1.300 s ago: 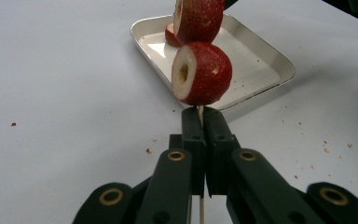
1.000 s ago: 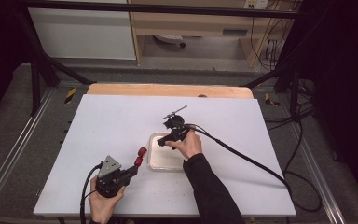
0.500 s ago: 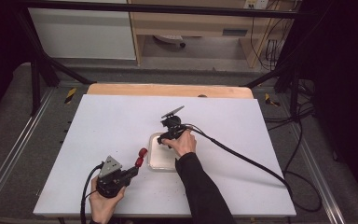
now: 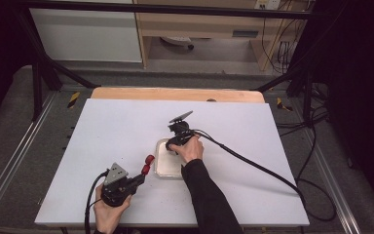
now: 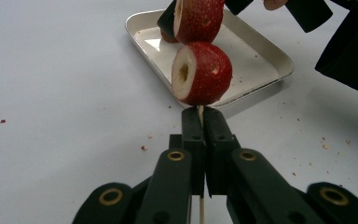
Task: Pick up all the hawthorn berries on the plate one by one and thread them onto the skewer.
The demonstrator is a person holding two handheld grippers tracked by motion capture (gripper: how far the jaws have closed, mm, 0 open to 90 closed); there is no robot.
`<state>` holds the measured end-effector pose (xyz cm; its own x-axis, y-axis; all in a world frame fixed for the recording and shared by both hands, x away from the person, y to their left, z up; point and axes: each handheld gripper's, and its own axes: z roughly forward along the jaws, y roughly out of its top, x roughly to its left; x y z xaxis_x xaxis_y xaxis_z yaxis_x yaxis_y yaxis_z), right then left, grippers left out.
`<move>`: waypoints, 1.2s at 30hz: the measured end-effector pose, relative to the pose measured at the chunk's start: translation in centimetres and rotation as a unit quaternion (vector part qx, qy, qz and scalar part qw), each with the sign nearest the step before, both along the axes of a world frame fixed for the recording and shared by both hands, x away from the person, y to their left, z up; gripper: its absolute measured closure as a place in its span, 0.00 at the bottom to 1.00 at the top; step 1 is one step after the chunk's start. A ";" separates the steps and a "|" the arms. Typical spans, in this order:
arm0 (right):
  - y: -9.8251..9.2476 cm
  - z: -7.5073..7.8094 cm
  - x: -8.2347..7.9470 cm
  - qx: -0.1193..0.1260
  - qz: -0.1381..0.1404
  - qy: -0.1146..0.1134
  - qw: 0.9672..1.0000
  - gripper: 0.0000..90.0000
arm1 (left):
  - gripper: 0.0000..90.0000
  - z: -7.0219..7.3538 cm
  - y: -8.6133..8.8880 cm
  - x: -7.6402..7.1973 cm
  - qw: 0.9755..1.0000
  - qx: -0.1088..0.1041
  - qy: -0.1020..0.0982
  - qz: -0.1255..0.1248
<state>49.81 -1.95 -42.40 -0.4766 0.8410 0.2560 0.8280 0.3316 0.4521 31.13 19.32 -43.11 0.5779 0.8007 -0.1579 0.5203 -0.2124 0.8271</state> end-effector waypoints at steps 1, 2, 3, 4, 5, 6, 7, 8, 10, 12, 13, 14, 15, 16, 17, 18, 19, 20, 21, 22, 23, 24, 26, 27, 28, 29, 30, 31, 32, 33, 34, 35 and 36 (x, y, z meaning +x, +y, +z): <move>0.0 0.1 0.0 0.004 -0.001 -0.002 1.000 0.68 | 0.98 0.0 0.0 0.0 1.000 0.000 0.000 0.000; -0.1 0.2 -0.1 0.003 0.003 -0.008 1.000 0.68 | 0.98 0.0 0.0 0.0 1.000 0.000 -0.001 0.000; -0.1 0.4 -0.2 0.008 0.001 -0.010 1.000 0.68 | 0.98 0.0 0.0 0.0 1.000 -0.001 -0.001 0.001; -0.2 0.7 -0.4 0.010 0.004 -0.016 1.000 0.68 | 0.98 0.0 0.0 0.0 1.000 -0.001 -0.002 0.002; -0.3 1.0 -0.6 0.013 0.004 -0.020 1.000 0.68 | 0.98 0.0 -0.1 0.0 1.000 0.000 -0.002 0.002; -0.5 1.3 -0.8 0.015 0.008 -0.025 1.000 0.68 | 0.98 0.0 -0.1 0.0 1.000 0.000 -0.002 0.002; -0.6 1.7 -1.1 0.021 0.008 -0.030 0.999 0.68 | 0.98 0.0 -0.2 -0.1 1.000 -0.001 -0.001 0.002; -0.9 2.1 -1.3 0.029 0.010 -0.036 0.999 0.68 | 0.98 0.0 -0.3 -0.1 1.000 -0.001 -0.002 0.002; -1.6 2.8 -1.9 0.044 0.012 -0.047 0.998 0.68 | 0.98 0.1 -0.6 -0.1 1.000 -0.001 -0.003 0.000; -2.5 3.4 -2.5 0.058 0.009 -0.061 0.996 0.68 | 0.98 0.1 -0.9 -0.2 1.000 -0.001 -0.005 0.001; -3.0 3.7 -2.8 0.069 0.008 -0.065 0.995 0.68 | 0.98 0.1 -1.1 -0.2 1.000 -0.003 -0.007 0.001; -3.5 3.9 -3.1 0.081 0.008 -0.072 0.994 0.68 | 0.98 0.1 -1.3 -0.2 1.000 -0.003 -0.008 0.002; -4.0 4.2 -3.5 0.094 0.007 -0.078 0.993 0.68 | 0.98 0.1 -1.5 -0.2 1.000 -0.006 -0.009 0.001; -4.6 4.3 -3.9 0.113 0.006 -0.087 0.990 0.68 | 0.98 0.1 -1.8 -0.3 1.000 -0.008 -0.011 0.001; -5.1 4.5 -4.3 0.127 0.006 -0.095 0.987 0.68 | 0.98 0.1 -2.0 -0.3 1.000 -0.010 -0.010 0.000; -5.6 4.6 -4.8 0.140 0.004 -0.104 0.985 0.68 | 0.98 0.1 -2.3 -0.3 1.000 -0.012 -0.011 0.000; -6.0 4.7 -5.2 0.152 0.003 -0.114 0.982 0.68 | 0.98 0.1 -2.7 -0.4 1.000 -0.015 -0.011 -0.001; -6.5 4.8 -5.6 0.168 0.000 -0.123 0.978 0.68 | 0.98 0.1 -3.0 -0.5 1.000 -0.018 -0.011 -0.003; -7.0 4.8 -5.9 0.185 -0.005 -0.131 0.974 0.68 | 0.98 0.1 -3.4 -0.6 1.000 -0.020 -0.012 -0.005; -7.5 4.7 -6.3 0.201 -0.007 -0.140 0.970 0.68 | 0.98 0.1 -3.7 -0.6 1.000 -0.021 -0.013 -0.006; -8.0 4.7 -6.6 0.218 -0.012 -0.151 0.964 0.68 | 0.98 0.1 -4.1 -0.7 1.000 -0.023 -0.011 -0.007; -8.4 4.5 -6.9 0.231 -0.017 -0.161 0.960 0.68 | 0.98 0.1 -4.4 -0.7 1.000 -0.027 -0.010 -0.007; -9.2 4.2 -7.5 0.260 -0.025 -0.177 0.949 0.68 | 0.98 0.0 -5.0 -0.8 0.999 -0.031 -0.010 -0.010; -9.5 4.0 -7.7 0.269 -0.031 -0.185 0.945 0.68 | 0.98 0.0 -5.4 -0.9 0.999 -0.034 -0.010 -0.010; -9.8 3.9 -7.9 0.279 -0.034 -0.193 0.940 0.68 | 0.98 0.0 -5.7 -0.9 0.999 -0.037 -0.010 -0.012; -10.1 3.7 -8.1 0.289 -0.037 -0.201 0.935 0.68 | 0.98 0.0 -5.9 -0.9 0.999 -0.040 -0.009 -0.012; -10.3 3.5 -8.3 0.294 -0.039 -0.208 0.932 0.68 | 0.98 0.0 -6.2 -0.9 0.999 -0.043 -0.007 -0.011; -10.5 3.4 -8.4 0.300 -0.044 -0.217 0.928 0.68 | 0.98 0.1 -6.4 -0.9 0.999 -0.046 -0.005 -0.010; -10.6 3.3 -8.6 0.309 -0.047 -0.224 0.923 0.68 | 0.98 0.1 -6.7 -0.8 0.999 -0.049 -0.003 -0.009; -10.7 3.2 -8.7 0.317 -0.047 -0.232 0.918 0.68 | 0.98 0.1 -6.9 -0.8 0.999 -0.052 -0.002 -0.011; -10.7 3.1 -8.9 0.323 -0.049 -0.238 0.915 0.68 | 0.98 0.2 -7.1 -0.8 0.998 -0.054 0.000 -0.011; -10.7 3.0 -9.1 0.324 -0.047 -0.248 0.912 0.68 | 0.98 0.3 -7.4 -0.8 0.998 -0.057 0.002 -0.012; -10.6 2.9 -9.2 0.327 -0.042 -0.251 0.910 0.68 | 0.98 0.3 -7.6 -0.8 0.998 -0.059 0.002 -0.014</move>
